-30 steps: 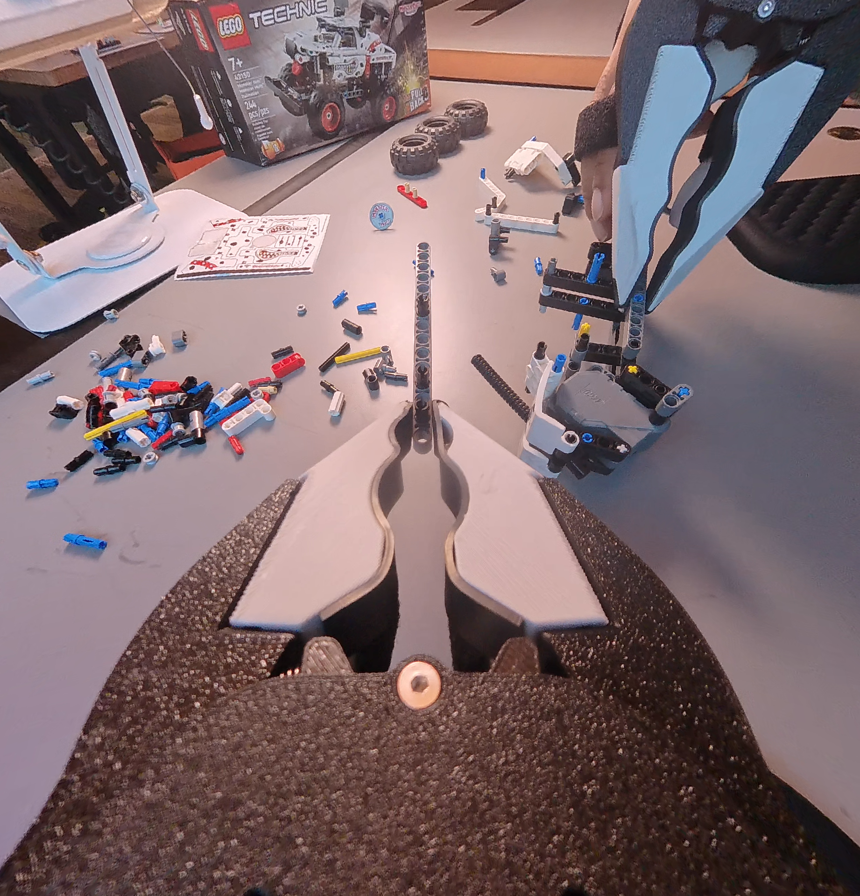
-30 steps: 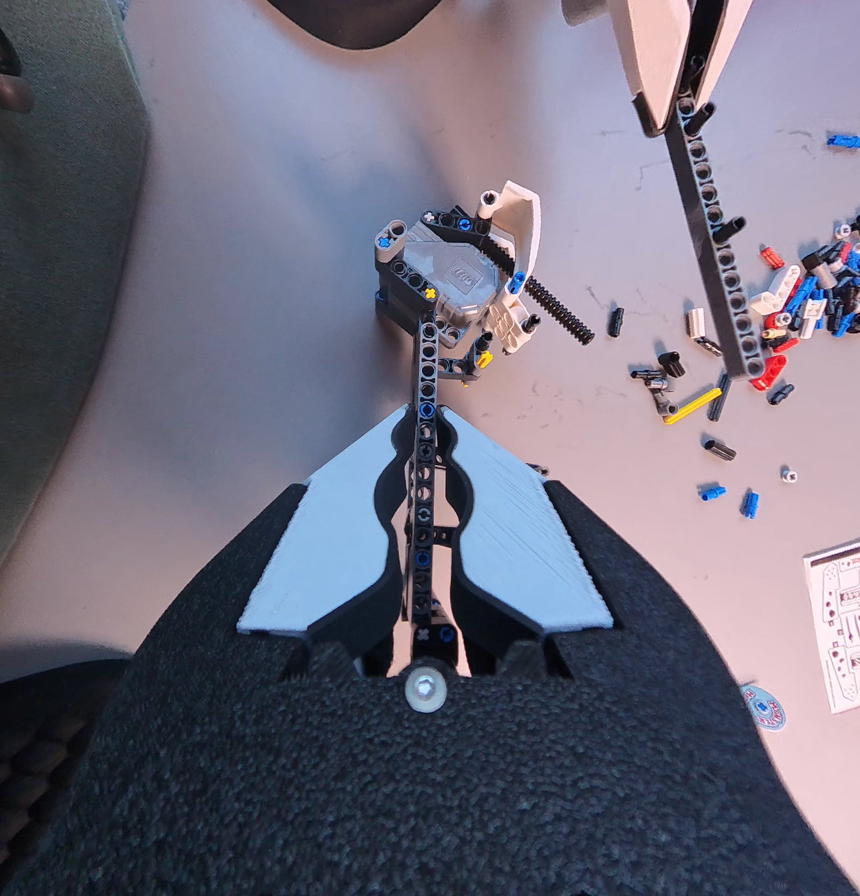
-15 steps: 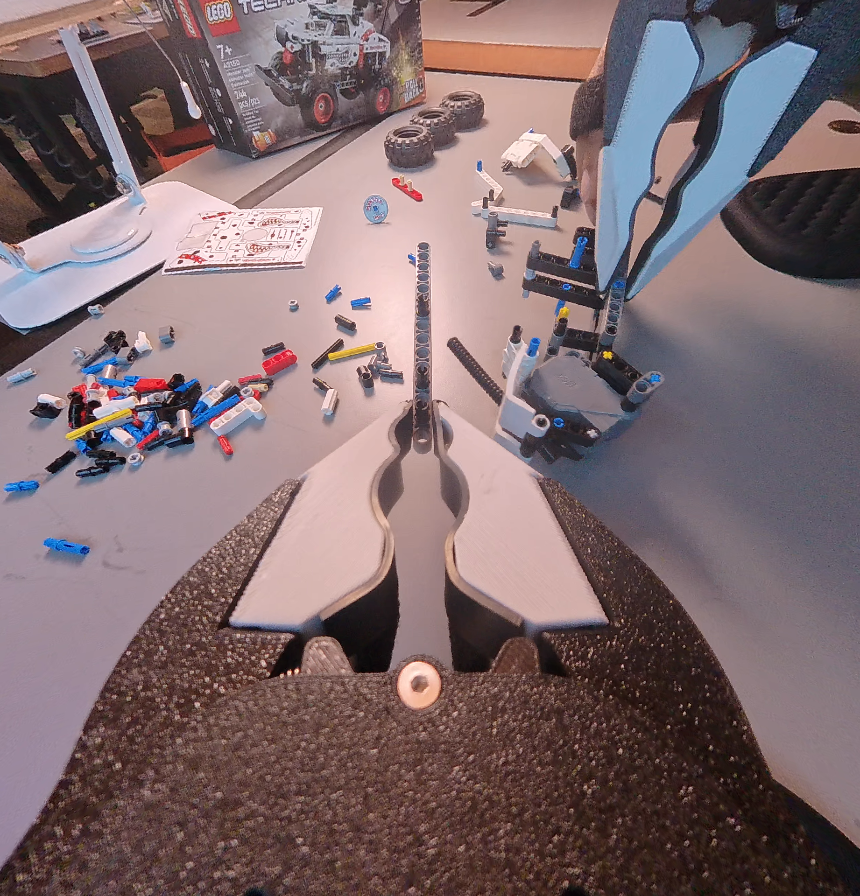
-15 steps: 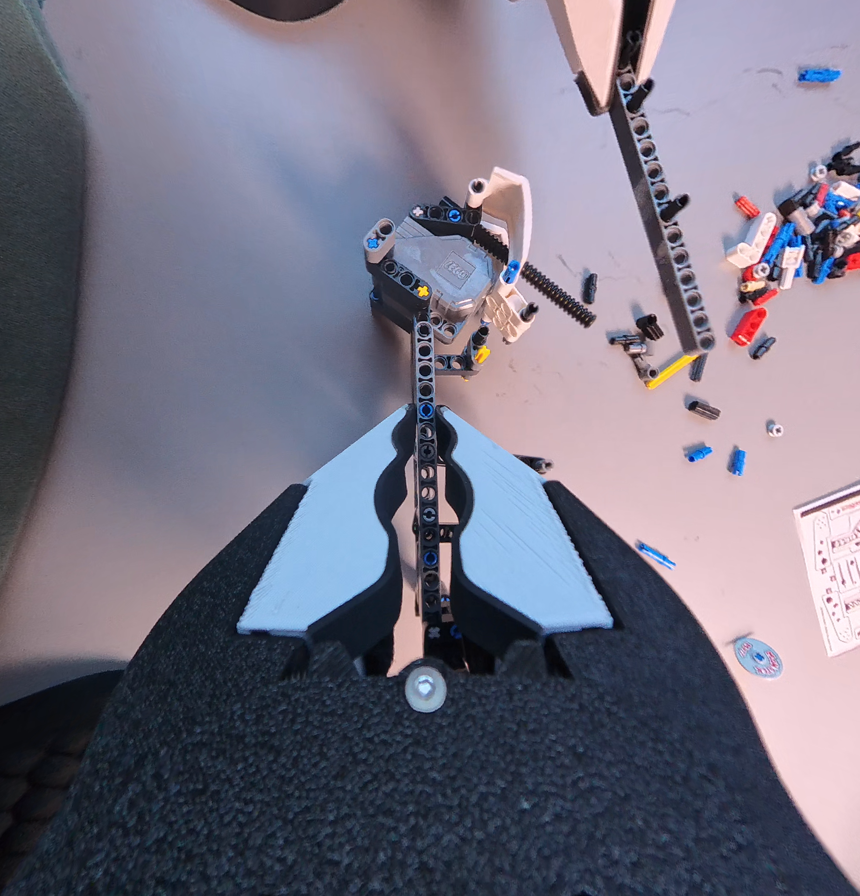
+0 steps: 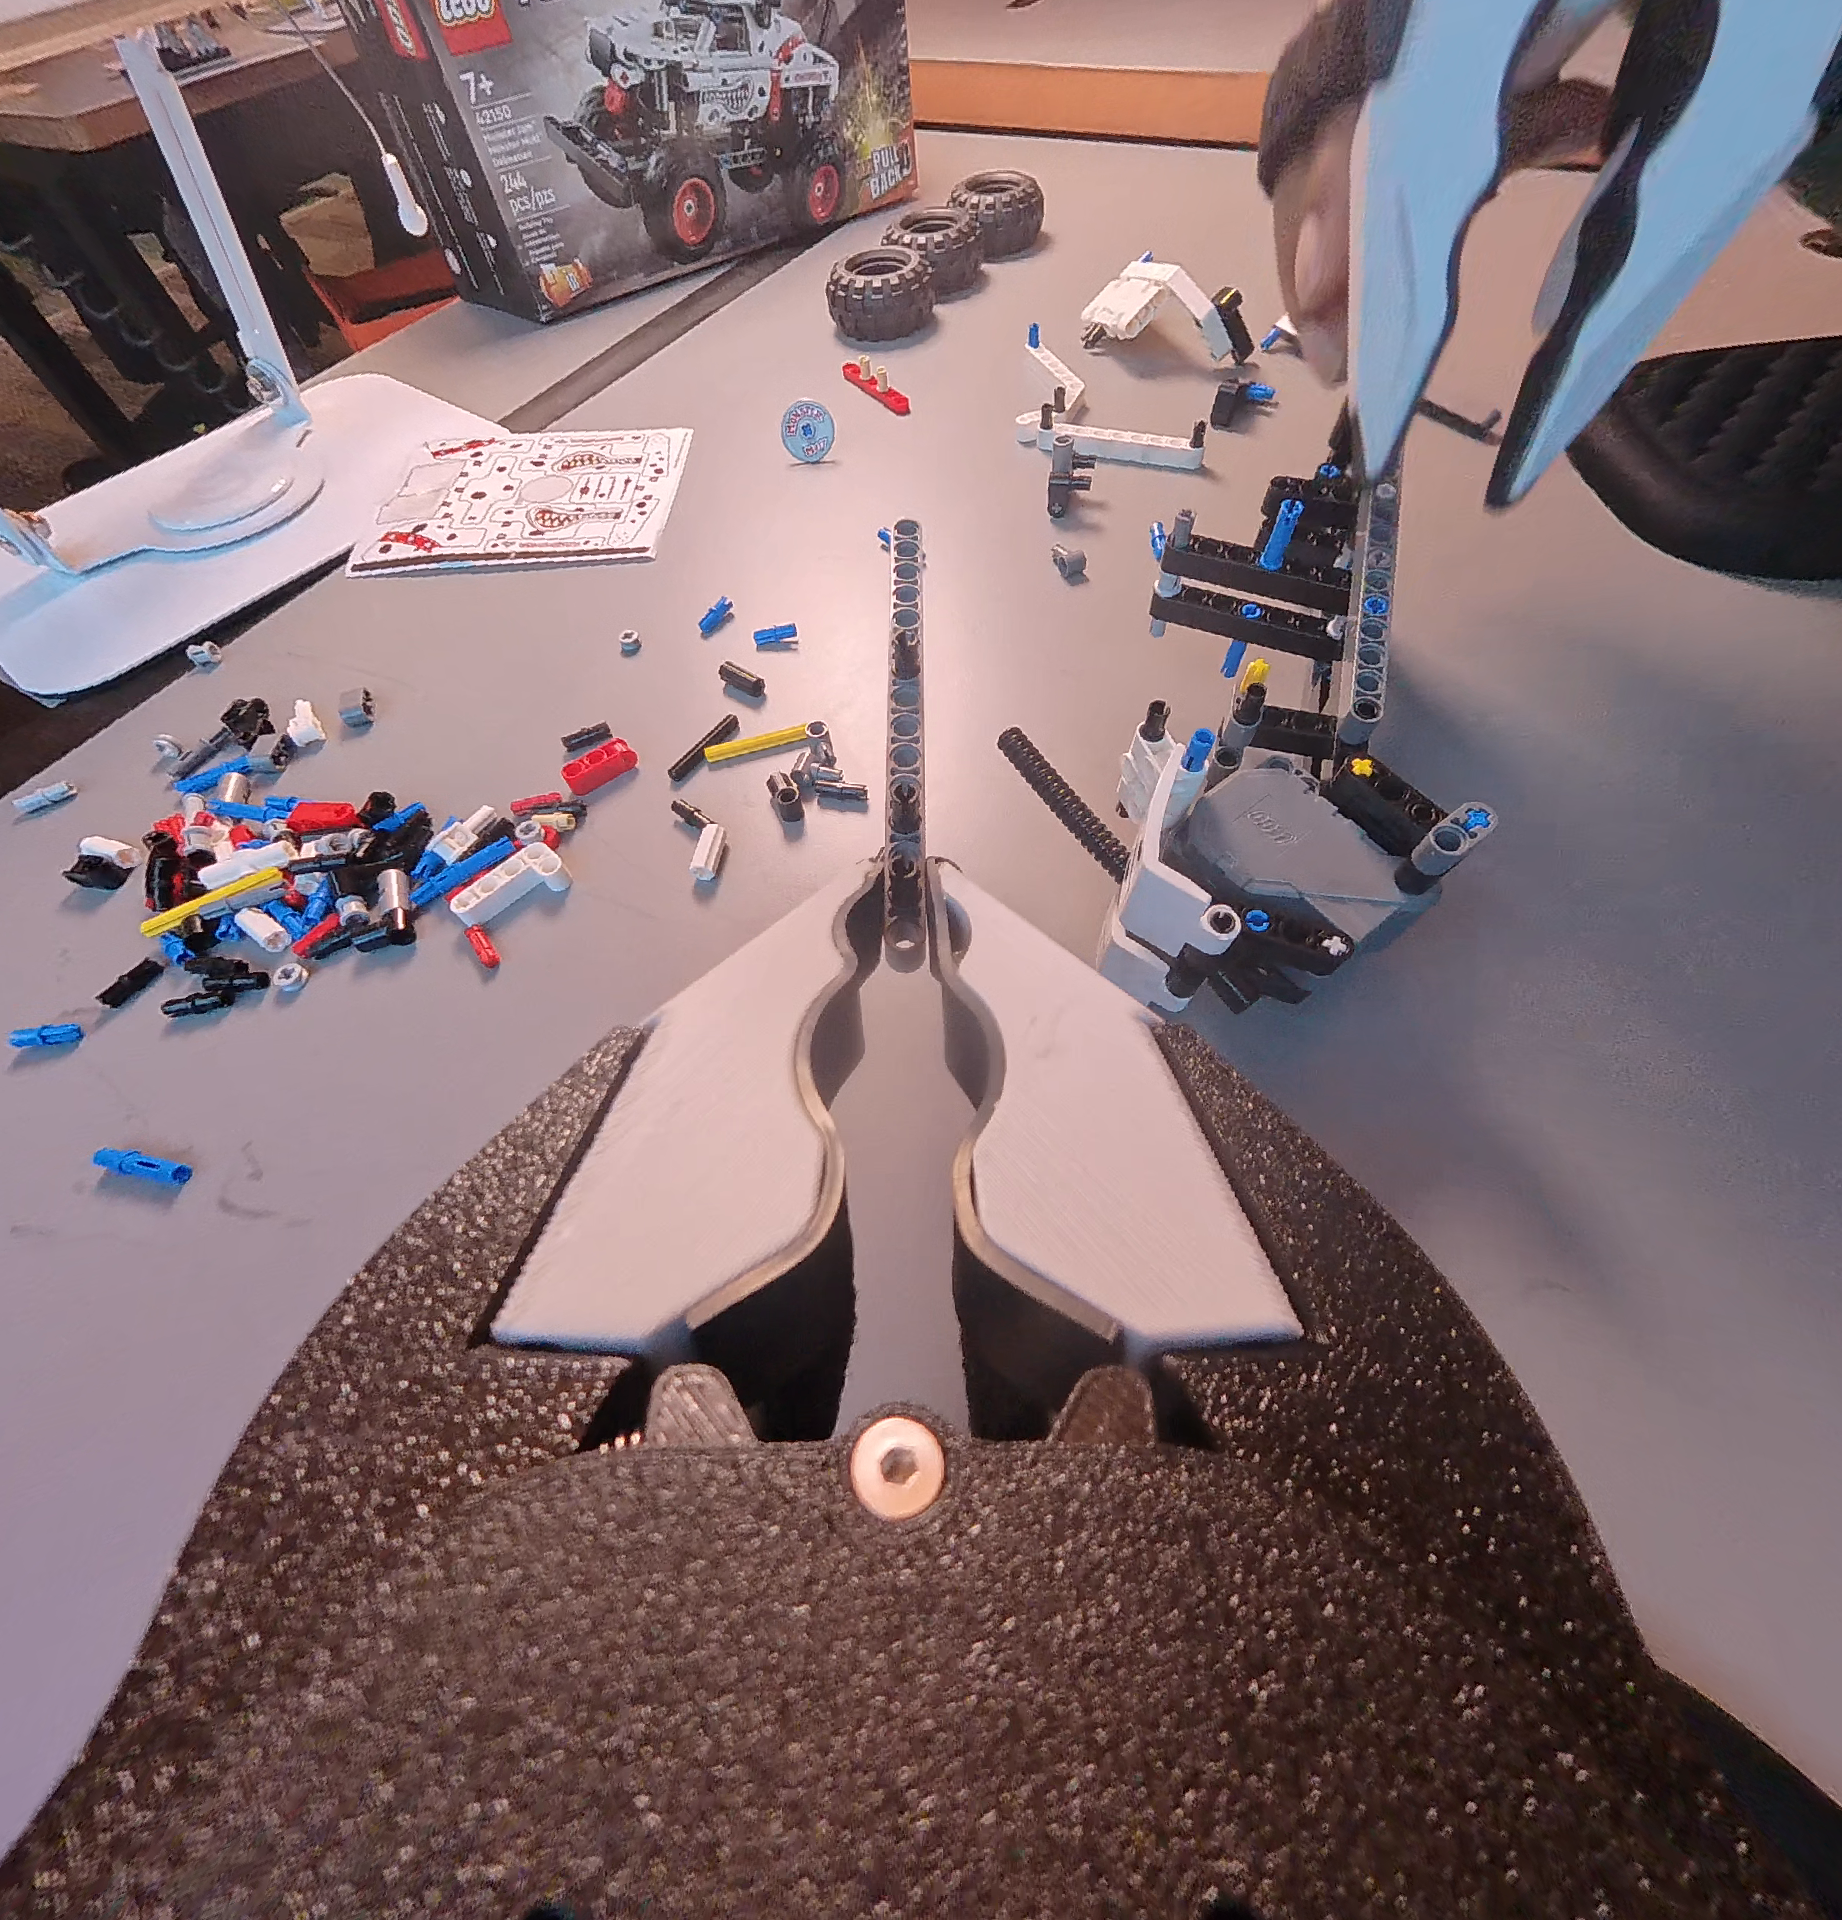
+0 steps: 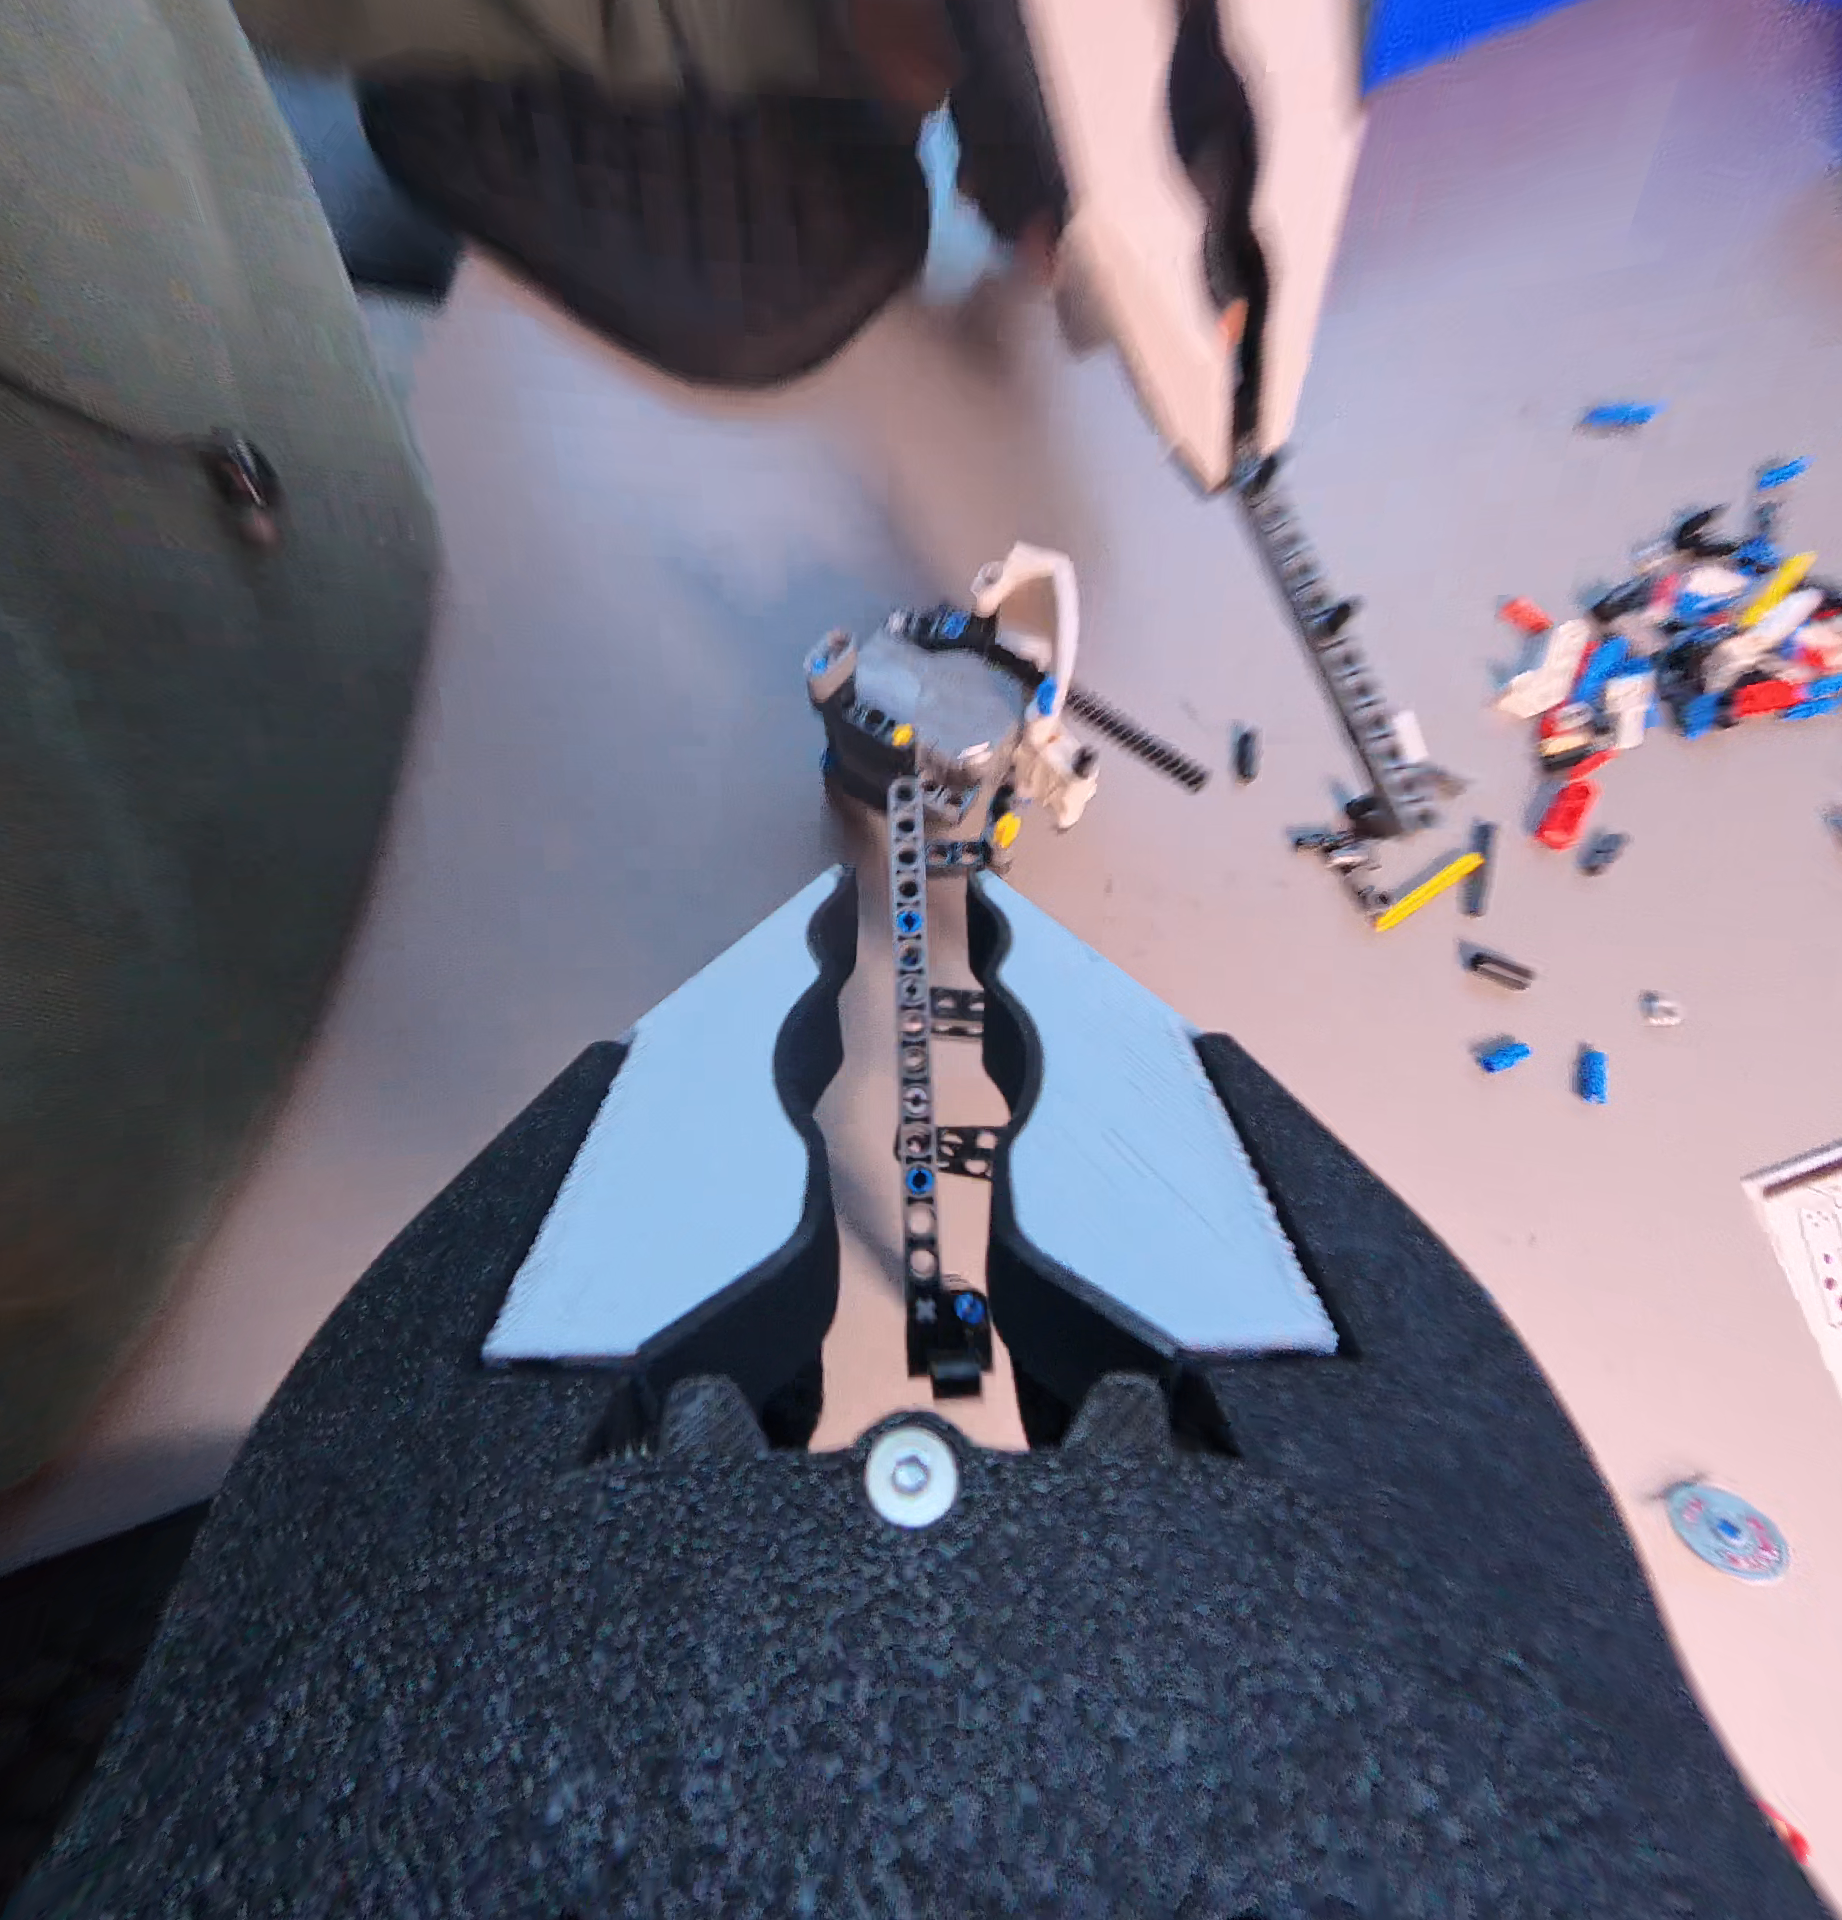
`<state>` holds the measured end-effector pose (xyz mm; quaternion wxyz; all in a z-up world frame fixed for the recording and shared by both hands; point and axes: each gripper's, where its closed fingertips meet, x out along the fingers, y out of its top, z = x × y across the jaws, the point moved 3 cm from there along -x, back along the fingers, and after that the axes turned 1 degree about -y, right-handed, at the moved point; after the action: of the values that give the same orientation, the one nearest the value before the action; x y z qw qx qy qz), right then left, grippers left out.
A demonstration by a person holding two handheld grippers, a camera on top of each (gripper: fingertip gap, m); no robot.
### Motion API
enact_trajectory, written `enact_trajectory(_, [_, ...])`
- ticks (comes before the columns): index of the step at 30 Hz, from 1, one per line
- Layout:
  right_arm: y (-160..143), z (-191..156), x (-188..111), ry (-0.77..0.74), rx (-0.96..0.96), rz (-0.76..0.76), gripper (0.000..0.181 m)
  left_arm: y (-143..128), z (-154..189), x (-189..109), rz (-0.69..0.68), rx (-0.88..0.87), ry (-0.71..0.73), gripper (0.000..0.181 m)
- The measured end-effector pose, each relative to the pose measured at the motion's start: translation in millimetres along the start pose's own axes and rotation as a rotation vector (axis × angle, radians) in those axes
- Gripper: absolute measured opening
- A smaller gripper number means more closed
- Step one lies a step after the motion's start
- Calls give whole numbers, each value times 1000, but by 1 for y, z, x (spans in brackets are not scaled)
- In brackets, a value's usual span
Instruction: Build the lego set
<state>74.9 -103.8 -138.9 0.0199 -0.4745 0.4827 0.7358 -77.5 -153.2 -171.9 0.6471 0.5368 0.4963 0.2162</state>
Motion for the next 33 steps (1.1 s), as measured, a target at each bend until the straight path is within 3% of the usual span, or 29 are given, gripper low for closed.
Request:
enact_trajectory(3, [2, 35, -39, -148, 105, 162, 21, 0, -1, -1, 0, -2, 6, 7])
enact_trajectory(6, [-36, 83, -55, -358, 202, 100, 19, -3, -6, 0, -22, -16, 26, 7])
enact_trajectory(11, [-74, 122, -23, -351, 236, -22, 17, -20, -7, 0, -129, -45, -15, 7])
enact_trajectory(17, [-74, 149, 20, -198, 189, -97, 18, -49, 12, 4, -310, 7, -140, 7])
enact_trajectory(20, [-56, 146, 34, -117, 156, -48, 17, -54, 15, 6, -330, 29, -146, 8])
enact_trajectory(25, [-25, 123, 66, -16, 39, -17, 14, -53, 8, 5, -315, 20, -111, 25])
enact_trajectory(32, [-16, 102, 111, 59, -64, -168, 13, -37, -3, -2, -199, -39, -79, 18])
enact_trajectory(33, [-12, 101, 112, 79, -57, -156, 5, -36, -3, -3, -193, -44, -76, 18])
